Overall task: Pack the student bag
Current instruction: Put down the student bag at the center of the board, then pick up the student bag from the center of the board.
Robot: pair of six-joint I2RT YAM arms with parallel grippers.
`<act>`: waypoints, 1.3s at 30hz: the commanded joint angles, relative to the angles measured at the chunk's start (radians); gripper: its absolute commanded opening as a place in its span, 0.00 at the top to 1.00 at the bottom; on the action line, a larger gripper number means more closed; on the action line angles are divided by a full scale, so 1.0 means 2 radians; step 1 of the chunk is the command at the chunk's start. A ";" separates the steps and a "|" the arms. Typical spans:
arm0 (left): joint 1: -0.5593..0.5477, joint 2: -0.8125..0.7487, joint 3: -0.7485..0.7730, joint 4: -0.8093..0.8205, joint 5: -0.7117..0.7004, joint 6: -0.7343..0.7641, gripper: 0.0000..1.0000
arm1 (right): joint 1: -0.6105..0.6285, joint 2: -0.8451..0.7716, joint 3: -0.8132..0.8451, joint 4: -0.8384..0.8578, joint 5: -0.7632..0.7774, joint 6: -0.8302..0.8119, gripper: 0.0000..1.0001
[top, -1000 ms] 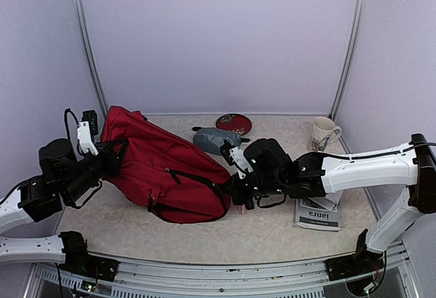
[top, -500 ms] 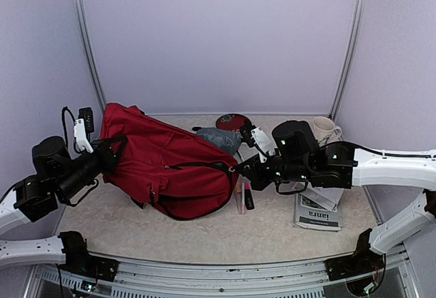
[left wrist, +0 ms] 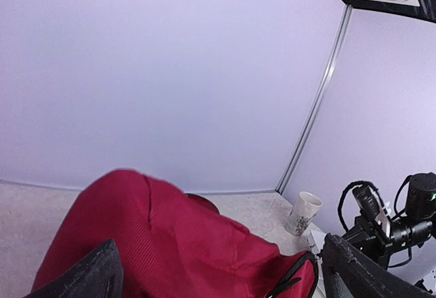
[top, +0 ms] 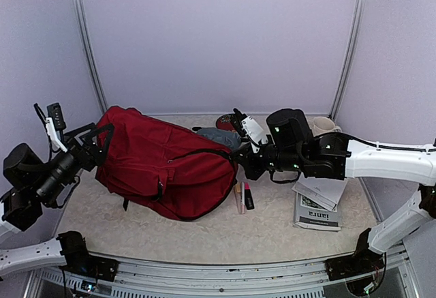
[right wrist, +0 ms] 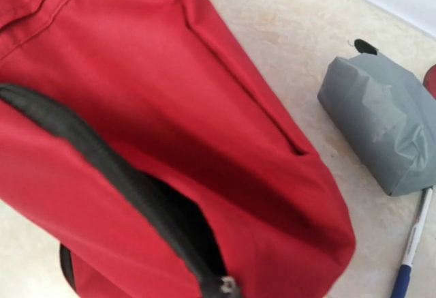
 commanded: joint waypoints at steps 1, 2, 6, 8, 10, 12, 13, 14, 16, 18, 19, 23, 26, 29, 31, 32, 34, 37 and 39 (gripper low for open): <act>0.003 -0.003 0.034 0.046 0.001 0.077 0.01 | -0.003 0.015 0.021 0.008 -0.008 -0.021 1.00; 0.003 0.000 0.037 0.046 0.000 0.084 0.01 | -0.003 0.016 0.022 0.008 -0.008 -0.022 1.00; 0.003 -0.006 0.045 0.054 -0.067 0.086 0.01 | -0.003 0.015 0.026 0.004 -0.005 -0.027 1.00; 0.003 -0.003 0.047 0.061 -0.052 0.112 0.07 | -0.003 0.012 0.024 0.005 -0.005 -0.030 1.00; 0.003 0.030 0.059 0.039 0.040 0.125 0.34 | -0.003 0.011 0.023 0.008 -0.006 -0.033 1.00; 0.003 0.093 0.071 0.021 0.154 0.126 0.50 | -0.004 0.011 0.021 0.010 -0.010 -0.035 1.00; 0.002 0.133 0.074 0.016 0.213 0.129 0.49 | -0.004 0.012 0.020 0.012 -0.012 -0.036 1.00; 0.001 0.173 0.079 0.013 0.272 0.136 0.45 | -0.004 0.013 0.019 0.014 -0.014 -0.036 1.00; -0.011 0.259 0.093 0.008 0.323 0.163 0.35 | -0.005 0.015 0.016 0.017 -0.018 -0.034 1.00; -0.022 0.316 0.110 0.003 0.325 0.202 0.24 | -0.006 0.017 0.014 0.021 -0.021 -0.031 1.00; -0.019 0.343 0.125 -0.003 0.324 0.210 0.21 | -0.007 0.017 0.013 0.024 -0.021 -0.030 1.00; -0.013 0.440 0.198 -0.023 0.277 0.227 0.12 | -0.010 0.020 0.007 0.032 -0.038 -0.029 1.00; -0.008 0.494 0.241 -0.048 0.277 0.240 0.08 | -0.011 0.022 0.006 0.033 -0.045 -0.023 1.00; -0.005 0.515 0.253 -0.057 0.306 0.251 0.07 | -0.011 0.018 -0.011 0.040 -0.054 -0.016 1.00; 0.008 0.520 0.253 -0.046 0.337 0.241 0.08 | -0.011 0.014 -0.023 0.041 -0.053 -0.006 1.00; 0.016 0.523 0.255 -0.041 0.359 0.234 0.09 | -0.011 0.013 -0.029 0.041 -0.053 0.002 1.00; 0.027 0.531 0.258 -0.042 0.400 0.244 0.11 | -0.012 0.009 -0.045 0.047 -0.056 0.017 1.00; 0.032 0.554 0.269 -0.090 0.433 0.350 0.04 | -0.012 0.004 -0.075 0.069 -0.064 0.037 1.00; 0.048 0.578 0.281 -0.113 0.456 0.411 0.01 | -0.012 0.004 -0.088 0.082 -0.069 0.049 1.00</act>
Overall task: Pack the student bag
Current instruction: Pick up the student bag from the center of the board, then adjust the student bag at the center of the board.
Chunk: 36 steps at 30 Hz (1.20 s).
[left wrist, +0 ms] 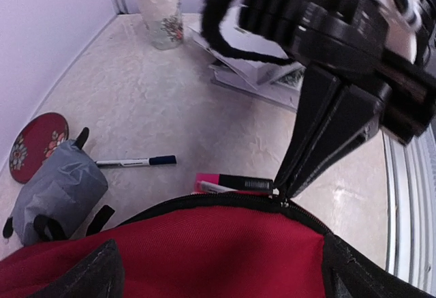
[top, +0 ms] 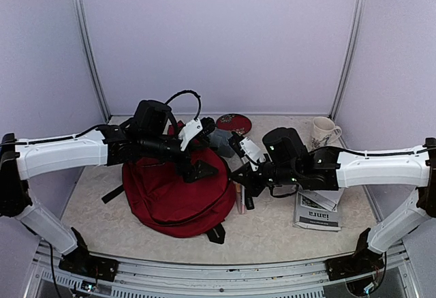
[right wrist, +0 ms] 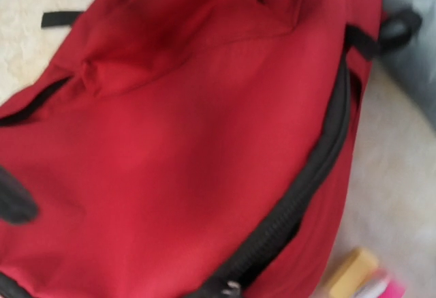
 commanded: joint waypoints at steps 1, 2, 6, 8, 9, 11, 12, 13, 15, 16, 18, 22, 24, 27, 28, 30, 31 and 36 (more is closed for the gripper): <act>0.028 0.051 0.043 -0.052 0.075 0.129 0.01 | -0.004 -0.013 -0.027 0.049 -0.020 0.040 1.00; 0.036 0.075 0.064 -0.056 0.072 0.127 0.01 | -0.005 -0.012 -0.032 0.054 -0.025 0.045 1.00; 0.045 0.197 0.185 -0.156 0.086 0.153 0.01 | -0.004 -0.006 -0.047 0.073 -0.036 0.061 1.00; 0.044 0.238 0.218 -0.208 0.090 0.190 0.01 | -0.005 -0.004 -0.052 0.077 -0.036 0.065 1.00; 0.043 0.253 0.227 -0.225 0.087 0.202 0.01 | -0.005 -0.003 -0.054 0.078 -0.037 0.066 1.00; 0.042 0.274 0.235 -0.249 0.081 0.220 0.01 | -0.005 -0.003 -0.057 0.080 -0.037 0.070 1.00; 0.042 0.279 0.235 -0.259 0.082 0.227 0.01 | -0.006 -0.002 -0.058 0.081 -0.036 0.072 1.00; 0.043 0.280 0.233 -0.274 0.090 0.241 0.01 | -0.006 -0.002 -0.058 0.080 -0.036 0.074 1.00; 0.045 0.273 0.223 -0.276 0.106 0.255 0.01 | -0.007 -0.001 -0.058 0.079 -0.035 0.076 1.00; 0.046 0.267 0.215 -0.267 0.113 0.257 0.01 | -0.008 0.000 -0.058 0.079 -0.036 0.077 1.00; 0.047 0.256 0.205 -0.255 0.124 0.256 0.03 | -0.011 0.003 -0.058 0.078 -0.035 0.078 1.00; 0.047 0.245 0.193 -0.255 0.125 0.255 0.14 | -0.015 0.006 -0.056 0.075 -0.037 0.082 1.00; 0.047 0.243 0.185 -0.252 0.110 0.250 0.27 | -0.016 0.003 -0.058 0.074 -0.036 0.082 1.00; 0.047 0.241 0.174 -0.245 0.084 0.235 0.48 | -0.019 -0.006 -0.058 0.066 -0.025 0.083 1.00; 0.047 0.238 0.170 -0.240 0.079 0.231 0.52 | -0.021 -0.010 -0.058 0.061 -0.020 0.086 1.00; 0.048 0.223 0.159 -0.219 0.072 0.219 0.60 | -0.032 -0.020 -0.058 0.050 -0.014 0.090 1.00; 0.049 0.214 0.152 -0.204 0.068 0.211 0.67 | -0.038 -0.025 -0.057 0.047 -0.013 0.091 1.00; 0.049 0.149 0.090 -0.079 0.004 0.138 1.00 | -0.067 -0.050 -0.037 0.038 -0.014 0.073 1.00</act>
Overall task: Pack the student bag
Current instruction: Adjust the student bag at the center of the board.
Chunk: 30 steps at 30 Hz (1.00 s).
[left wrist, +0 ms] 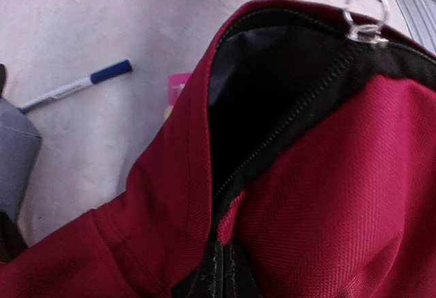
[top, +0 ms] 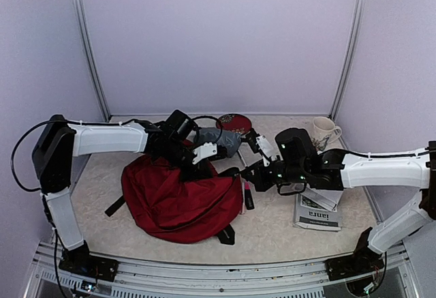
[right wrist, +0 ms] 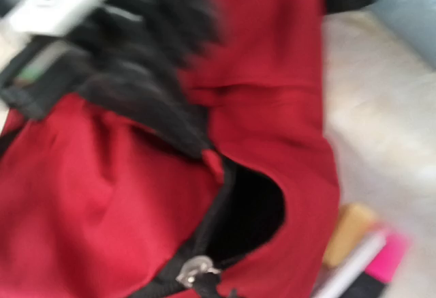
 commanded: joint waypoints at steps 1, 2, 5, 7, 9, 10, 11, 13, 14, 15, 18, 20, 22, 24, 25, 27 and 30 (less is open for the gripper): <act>0.002 -0.083 -0.061 0.123 -0.066 -0.081 1.00 | -0.027 -0.034 0.031 -0.008 0.021 -0.018 1.00; 0.002 -0.102 -0.080 0.152 -0.079 -0.100 1.00 | -0.028 -0.032 0.051 -0.017 0.023 -0.029 1.00; -0.002 -0.159 -0.126 0.213 -0.105 -0.149 1.00 | -0.032 -0.014 0.109 -0.046 0.033 -0.063 1.00; -0.011 -0.199 -0.149 0.235 -0.113 -0.168 1.00 | -0.034 -0.001 0.156 -0.060 0.037 -0.087 1.00; -0.026 -0.238 -0.167 0.246 -0.108 -0.174 1.00 | -0.035 0.015 0.209 -0.070 0.039 -0.113 1.00; -0.039 -0.257 -0.176 0.250 -0.110 -0.173 1.00 | -0.036 0.023 0.238 -0.073 0.039 -0.126 1.00; -0.057 -0.275 -0.185 0.252 -0.118 -0.170 1.00 | -0.036 0.031 0.265 -0.074 0.035 -0.138 1.00; -0.096 -0.311 -0.199 0.252 -0.150 -0.163 1.00 | -0.036 0.049 0.312 -0.073 0.024 -0.160 1.00; -0.115 -0.328 -0.207 0.255 -0.170 -0.164 1.00 | -0.036 0.058 0.332 -0.071 0.015 -0.169 1.00; -0.129 -0.346 -0.216 0.260 -0.188 -0.168 1.00 | -0.036 0.066 0.348 -0.070 0.007 -0.176 1.00; -0.160 -0.394 -0.249 0.279 -0.224 -0.184 1.00 | -0.036 0.085 0.375 -0.066 -0.022 -0.181 1.00; -0.179 -0.417 -0.274 0.276 -0.232 -0.188 1.00 | -0.036 0.090 0.368 -0.055 -0.045 -0.184 1.00; -0.198 -0.431 -0.278 0.257 -0.214 -0.198 1.00 | -0.035 0.090 0.351 -0.040 -0.082 -0.195 1.00; -0.218 -0.438 -0.261 0.215 -0.165 -0.216 0.78 | -0.036 0.088 0.332 -0.034 -0.139 -0.213 1.00; -0.229 -0.440 -0.248 0.200 -0.146 -0.220 0.63 | -0.035 0.086 0.328 -0.033 -0.163 -0.219 1.00; -0.259 -0.447 -0.230 0.179 -0.141 -0.215 0.44 | -0.036 0.082 0.320 -0.033 -0.202 -0.232 1.00; -0.279 -0.463 -0.227 0.175 -0.168 -0.207 0.29 | -0.036 0.071 0.300 -0.018 -0.232 -0.253 1.00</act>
